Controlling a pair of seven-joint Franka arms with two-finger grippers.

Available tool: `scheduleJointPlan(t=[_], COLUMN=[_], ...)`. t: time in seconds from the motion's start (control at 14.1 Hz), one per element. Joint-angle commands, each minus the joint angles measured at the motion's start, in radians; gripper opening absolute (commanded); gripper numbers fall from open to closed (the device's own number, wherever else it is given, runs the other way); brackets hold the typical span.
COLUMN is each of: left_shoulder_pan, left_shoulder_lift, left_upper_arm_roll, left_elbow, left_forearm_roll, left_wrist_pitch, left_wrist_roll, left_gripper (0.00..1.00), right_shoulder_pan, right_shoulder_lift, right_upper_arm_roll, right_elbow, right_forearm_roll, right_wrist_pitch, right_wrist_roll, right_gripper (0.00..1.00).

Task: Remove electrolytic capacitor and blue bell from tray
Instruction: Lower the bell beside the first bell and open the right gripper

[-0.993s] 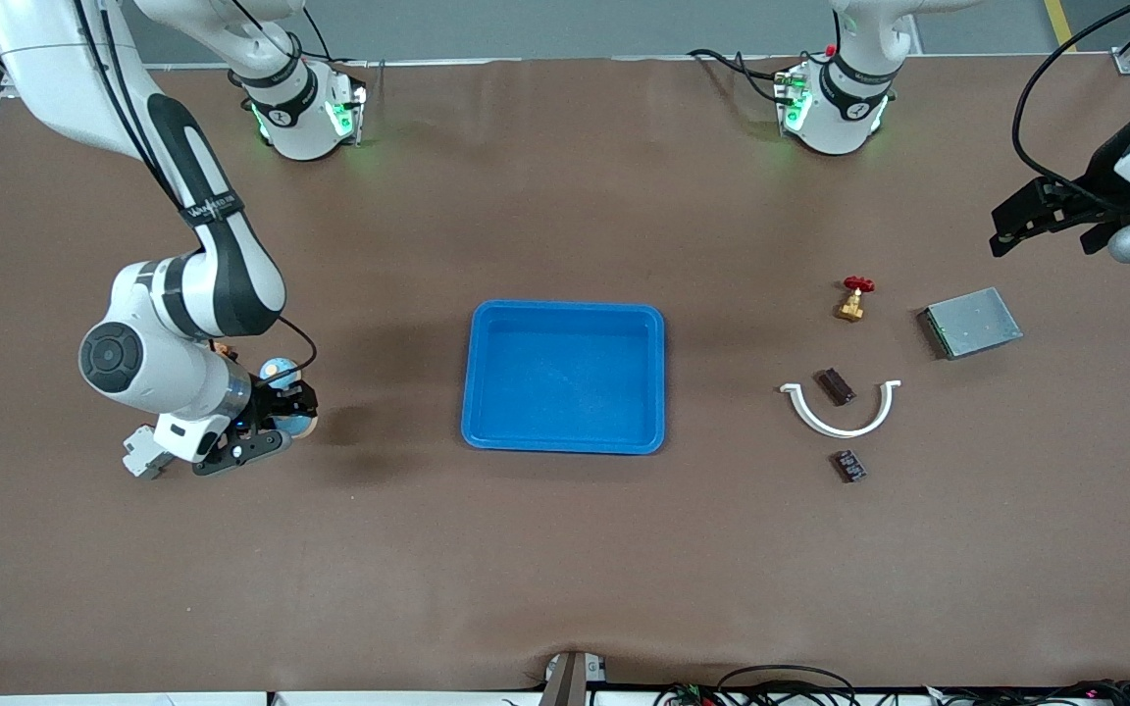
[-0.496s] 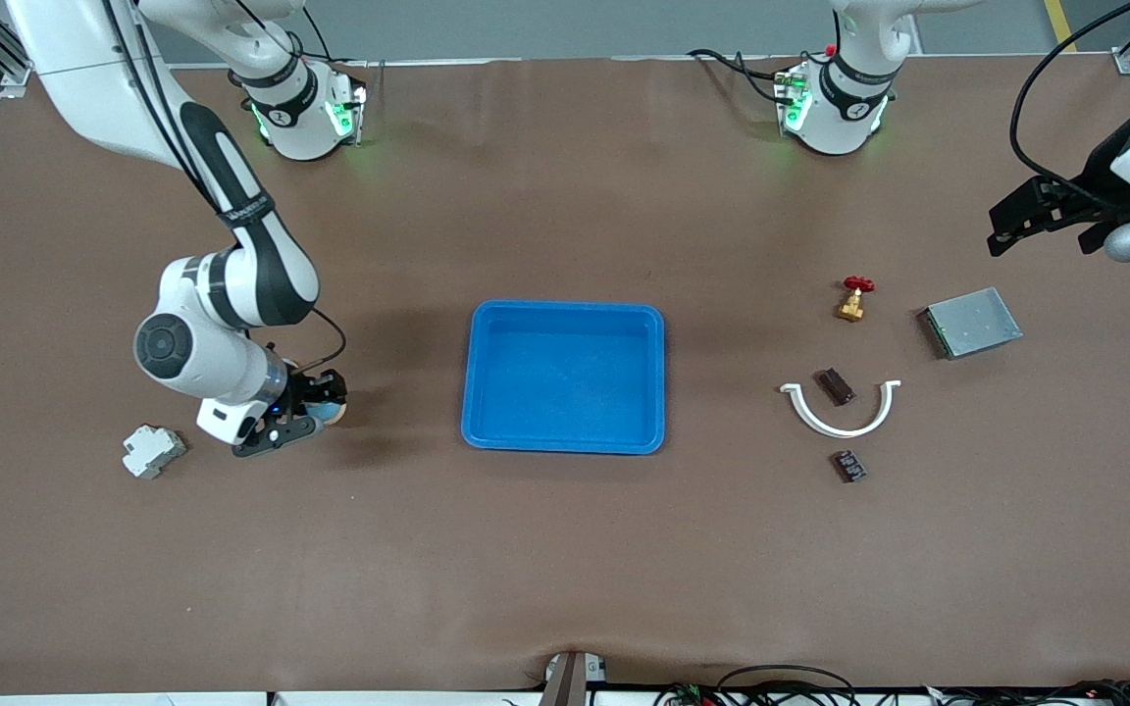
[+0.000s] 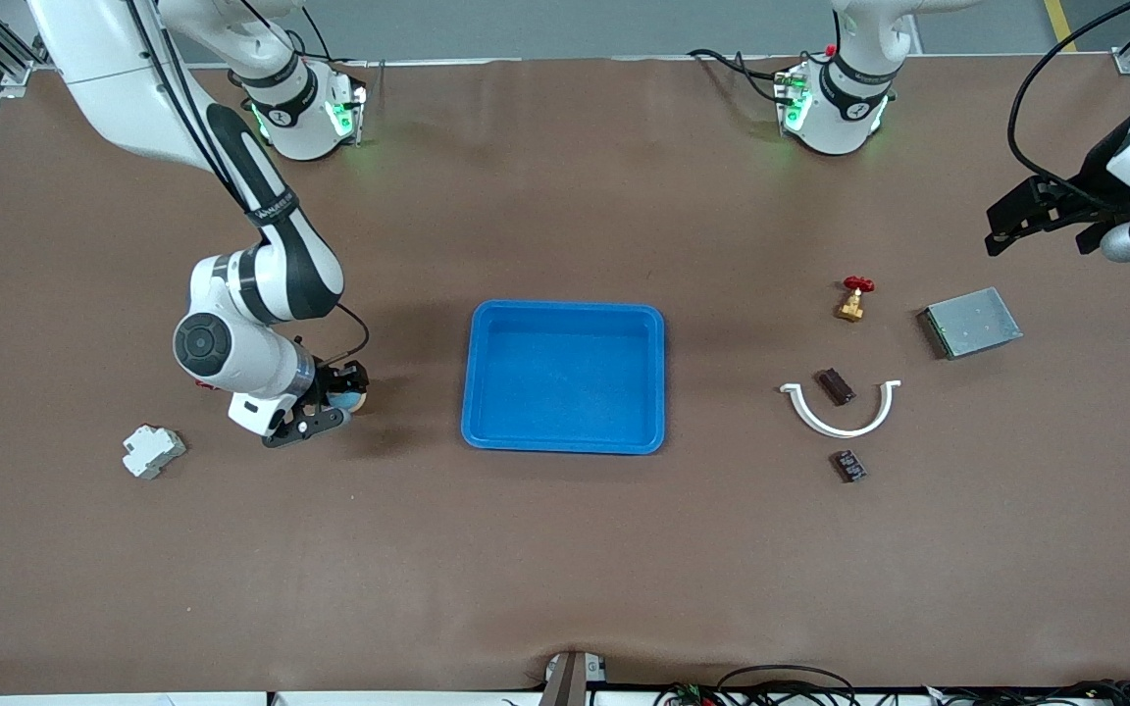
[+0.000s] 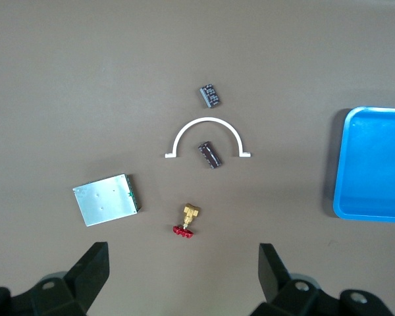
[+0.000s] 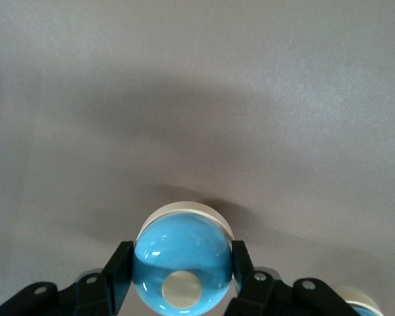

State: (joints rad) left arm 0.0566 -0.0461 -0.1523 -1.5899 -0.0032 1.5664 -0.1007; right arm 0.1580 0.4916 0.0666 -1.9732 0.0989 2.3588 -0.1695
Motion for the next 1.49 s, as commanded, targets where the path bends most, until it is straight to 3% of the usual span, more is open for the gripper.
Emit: scheduleJointPlan(t=[0.0,0.43,0.57,0.64,0.71,0.85,1.13,1.42], left_shoulder_pan=[0.000,0.003,0.003,0.003,0.003,0.003,0.005,0.005], left_shoulder_lift=[0.011,0.011,0.011,0.011,0.011,0.011,0.011,0.011], left_upper_arm_roll=[-0.007,-0.009,-0.007,-0.007,-0.009,-0.007,-0.007,-0.007], left_elbow=[0.027,0.027,0.027,0.027,0.027,0.027,0.027,0.027], left_forearm_roll=[0.017,0.020,0.022,0.020,0.022,0.022,0.022,0.020], left_wrist_pitch=[-0.023,-0.023,-0.023,-0.023,-0.023,-0.023,-0.023,-0.023], left_wrist_roll=[0.015,0.016,0.015,0.016,0.016,0.015,0.016,0.016], left_gripper=[1.00,1.00,1.00,1.00,1.00,1.00,1.00,1.00], right_shoulder_pan=[0.000,-0.002,-0.002,-0.005,-0.006,-0.011,-0.011,-0.005], right_shoulder_lift=[0.008,0.033,0.035,0.036,0.035,0.035,0.016,-0.045], right_upper_arm_roll=[-0.001,-0.001,-0.001,-0.001,-0.001,-0.001,-0.001,-0.001], right_elbow=[-0.003,0.000,0.001,0.002,0.002,0.005,0.017,0.085], right_forearm_roll=[-0.039,-0.077,-0.079,-0.079,-0.077,-0.077,-0.077,-0.076], right_wrist_pitch=[0.000,0.013,0.014,0.013,0.011,0.008,-0.027,-0.202], right_wrist_roll=[-0.001,-0.001,-0.001,-0.001,0.001,0.002,0.008,0.080], right_gripper=[0.16,0.16,0.19,0.26,0.39,1.00,1.00,1.00])
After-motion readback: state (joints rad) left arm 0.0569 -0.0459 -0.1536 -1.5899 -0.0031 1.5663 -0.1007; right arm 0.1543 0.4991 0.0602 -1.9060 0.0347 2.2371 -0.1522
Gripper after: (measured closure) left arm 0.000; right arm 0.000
